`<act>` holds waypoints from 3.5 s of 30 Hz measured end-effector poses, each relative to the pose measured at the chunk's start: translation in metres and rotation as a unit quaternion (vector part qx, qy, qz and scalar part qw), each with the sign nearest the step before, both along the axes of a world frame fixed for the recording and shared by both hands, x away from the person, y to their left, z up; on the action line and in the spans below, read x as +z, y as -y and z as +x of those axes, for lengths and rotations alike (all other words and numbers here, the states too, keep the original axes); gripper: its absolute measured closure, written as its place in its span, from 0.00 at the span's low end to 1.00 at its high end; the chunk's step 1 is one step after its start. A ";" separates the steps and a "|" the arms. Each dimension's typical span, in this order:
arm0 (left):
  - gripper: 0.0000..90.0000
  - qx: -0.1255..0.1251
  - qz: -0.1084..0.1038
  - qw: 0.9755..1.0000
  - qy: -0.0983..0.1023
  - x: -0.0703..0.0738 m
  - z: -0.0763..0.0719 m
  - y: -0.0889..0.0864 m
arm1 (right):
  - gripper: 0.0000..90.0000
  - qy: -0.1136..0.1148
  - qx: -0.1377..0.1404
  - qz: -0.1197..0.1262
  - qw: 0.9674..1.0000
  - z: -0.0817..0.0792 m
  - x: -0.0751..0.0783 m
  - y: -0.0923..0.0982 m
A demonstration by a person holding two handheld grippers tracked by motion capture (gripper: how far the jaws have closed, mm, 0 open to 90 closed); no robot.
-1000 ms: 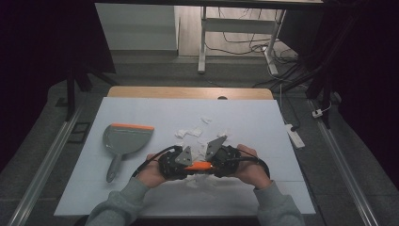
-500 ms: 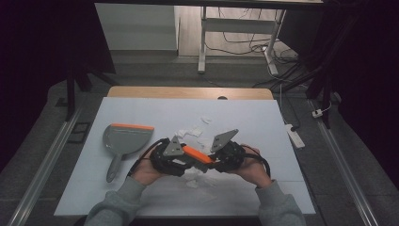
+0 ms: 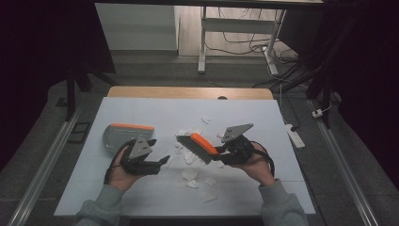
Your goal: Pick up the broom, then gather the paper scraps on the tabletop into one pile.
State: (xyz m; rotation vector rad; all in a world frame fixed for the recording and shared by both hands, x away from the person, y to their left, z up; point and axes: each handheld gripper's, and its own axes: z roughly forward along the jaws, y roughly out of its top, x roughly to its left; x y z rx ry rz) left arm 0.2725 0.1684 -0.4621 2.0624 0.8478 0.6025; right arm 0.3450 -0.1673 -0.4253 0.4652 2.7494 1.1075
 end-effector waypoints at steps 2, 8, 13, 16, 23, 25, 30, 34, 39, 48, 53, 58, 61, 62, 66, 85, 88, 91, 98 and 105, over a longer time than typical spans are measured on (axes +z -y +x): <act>0.30 0.022 -0.004 1.000 -0.001 -0.002 -0.005 -0.012 | 0.79 -0.001 -0.007 0.004 1.000 0.001 0.000 0.002; 0.31 0.061 -0.009 0.998 -0.002 -0.013 -0.027 -0.044 | 0.79 -0.002 -0.023 0.019 1.000 0.004 0.001 0.009; 0.31 0.090 -0.014 0.996 -0.015 -0.021 -0.029 -0.058 | 0.79 -0.002 -0.045 0.032 0.999 0.007 0.002 0.015; 0.31 0.100 -0.016 0.995 -0.020 -0.021 -0.028 -0.062 | 0.79 0.003 -0.062 0.040 0.997 0.009 0.004 0.020; 0.30 0.104 -0.010 0.994 -0.031 -0.026 -0.025 -0.063 | 0.79 0.032 -0.127 0.046 0.990 0.017 0.009 0.037; 0.29 0.102 -0.008 0.994 -0.034 -0.028 -0.024 -0.062 | 0.79 0.035 -0.140 0.052 0.988 0.019 0.012 0.044; 0.28 0.099 -0.007 0.994 -0.033 -0.028 -0.023 -0.061 | 0.79 0.033 -0.167 0.067 0.983 0.025 0.018 0.061; 0.28 0.101 -0.011 0.994 -0.036 -0.028 -0.022 -0.064 | 0.79 0.040 -0.193 0.064 0.978 0.029 0.019 0.065; 0.29 0.096 -0.014 0.995 -0.037 -0.028 -0.021 -0.063 | 0.79 0.042 -0.201 0.040 0.978 0.037 0.015 0.064; 0.29 0.082 -0.010 0.996 -0.037 -0.030 -0.019 -0.062 | 0.79 0.015 -0.238 -0.037 0.970 0.097 0.013 0.061; 0.29 0.079 -0.013 0.996 -0.037 -0.030 -0.020 -0.063 | 0.79 0.000 -0.247 -0.098 0.964 0.132 0.008 0.050; 0.29 0.078 -0.012 0.996 -0.038 -0.031 -0.019 -0.064 | 0.79 -0.006 -0.234 -0.152 0.960 0.156 0.000 0.031; 0.28 0.079 -0.012 0.996 -0.041 -0.032 -0.018 -0.065 | 0.79 -0.007 -0.221 -0.175 0.959 0.167 -0.003 0.018; 0.28 0.080 -0.012 0.996 -0.041 -0.032 -0.018 -0.065 | 0.79 -0.009 -0.219 -0.183 0.958 0.171 -0.005 0.014; 0.28 0.079 -0.014 0.996 -0.040 -0.032 -0.018 -0.066 | 0.79 0.000 -0.205 -0.224 0.953 0.183 -0.011 -0.002; 0.29 0.076 -0.015 0.996 -0.043 -0.033 -0.016 -0.067 | 0.79 0.024 -0.065 -0.337 0.939 0.171 -0.023 -0.056; 0.29 0.074 -0.015 0.996 -0.044 -0.034 -0.016 -0.066 | 0.79 0.014 -0.033 -0.344 0.938 0.159 -0.020 -0.055; 0.29 0.074 -0.013 0.996 -0.044 -0.034 -0.016 -0.065 | 0.79 0.001 -0.007 -0.336 0.942 0.144 -0.018 -0.053; 0.29 0.074 -0.011 0.996 -0.045 -0.034 -0.016 -0.065 | 0.79 0.028 -0.034 -0.264 0.963 0.121 0.013 -0.043; 0.29 0.074 -0.012 0.996 -0.044 -0.034 -0.016 -0.065 | 0.79 0.043 -0.107 -0.255 0.960 0.125 0.026 -0.015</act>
